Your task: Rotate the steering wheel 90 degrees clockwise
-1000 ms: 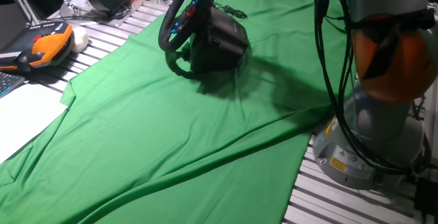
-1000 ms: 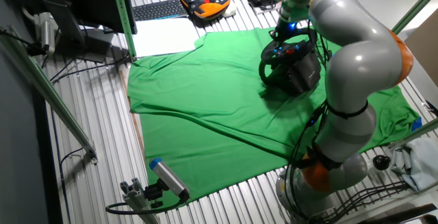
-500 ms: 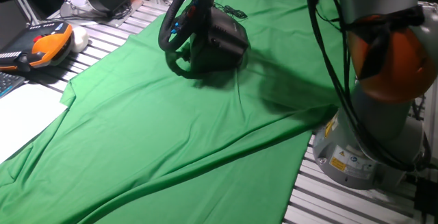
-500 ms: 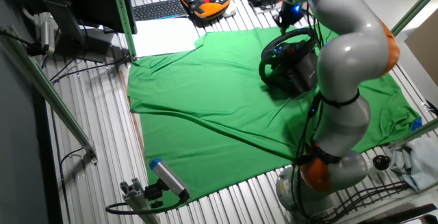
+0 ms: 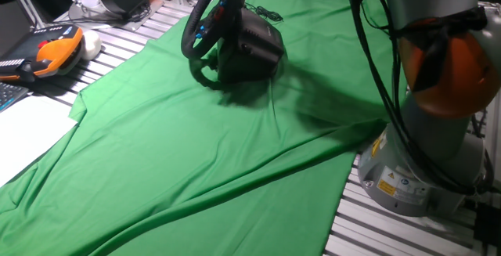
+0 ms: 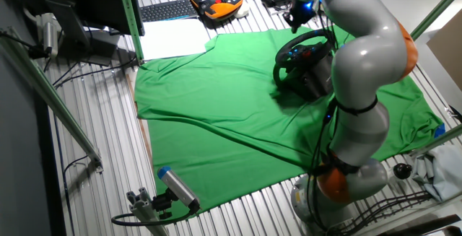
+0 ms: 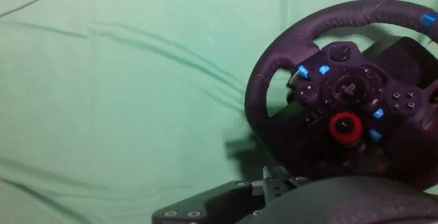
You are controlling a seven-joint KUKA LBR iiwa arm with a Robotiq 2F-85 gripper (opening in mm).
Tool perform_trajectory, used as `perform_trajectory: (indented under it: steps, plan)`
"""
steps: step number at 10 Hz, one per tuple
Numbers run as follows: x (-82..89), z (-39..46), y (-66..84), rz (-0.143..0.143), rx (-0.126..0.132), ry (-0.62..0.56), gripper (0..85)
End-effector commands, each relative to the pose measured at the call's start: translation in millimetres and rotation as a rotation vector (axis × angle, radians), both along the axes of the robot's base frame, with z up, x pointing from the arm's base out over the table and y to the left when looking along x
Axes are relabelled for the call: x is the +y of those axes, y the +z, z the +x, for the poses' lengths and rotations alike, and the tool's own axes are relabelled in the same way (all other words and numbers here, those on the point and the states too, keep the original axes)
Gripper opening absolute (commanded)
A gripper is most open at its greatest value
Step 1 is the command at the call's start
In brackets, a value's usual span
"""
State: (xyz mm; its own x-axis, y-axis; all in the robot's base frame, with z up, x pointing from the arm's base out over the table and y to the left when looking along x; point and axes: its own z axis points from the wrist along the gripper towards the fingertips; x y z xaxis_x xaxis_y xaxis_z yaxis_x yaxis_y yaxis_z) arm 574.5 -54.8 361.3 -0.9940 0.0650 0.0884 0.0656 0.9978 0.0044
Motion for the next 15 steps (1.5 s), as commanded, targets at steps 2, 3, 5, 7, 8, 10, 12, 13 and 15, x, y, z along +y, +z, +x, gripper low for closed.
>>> perform_trajectory:
  steps: [2, 3, 5, 7, 8, 10, 12, 13, 15]
  plan:
    - [-0.2, -0.9, -11.8, 0.004, -0.019, 0.002, 0.0]
    - [-0.2, -0.9, -11.8, 0.008, -0.019, 0.005, 0.0]
    - [-0.6, -0.7, -12.6, 0.012, -0.018, 0.009, 0.0]
    - [-0.9, -1.0, -13.0, 0.017, -0.02, 0.014, 0.0]
    - [-0.9, -1.0, -13.0, 0.025, -0.018, 0.003, 0.0]
    - [-0.9, -1.0, -13.0, 0.007, 0.024, -0.097, 0.0]
    - [-0.9, -1.0, -13.0, -0.072, -0.006, -0.165, 0.0]
    - [-0.9, -1.0, -13.0, -0.053, -0.032, -0.186, 0.0]
    - [-0.9, -1.0, -13.0, -0.051, -0.024, -0.212, 0.0]
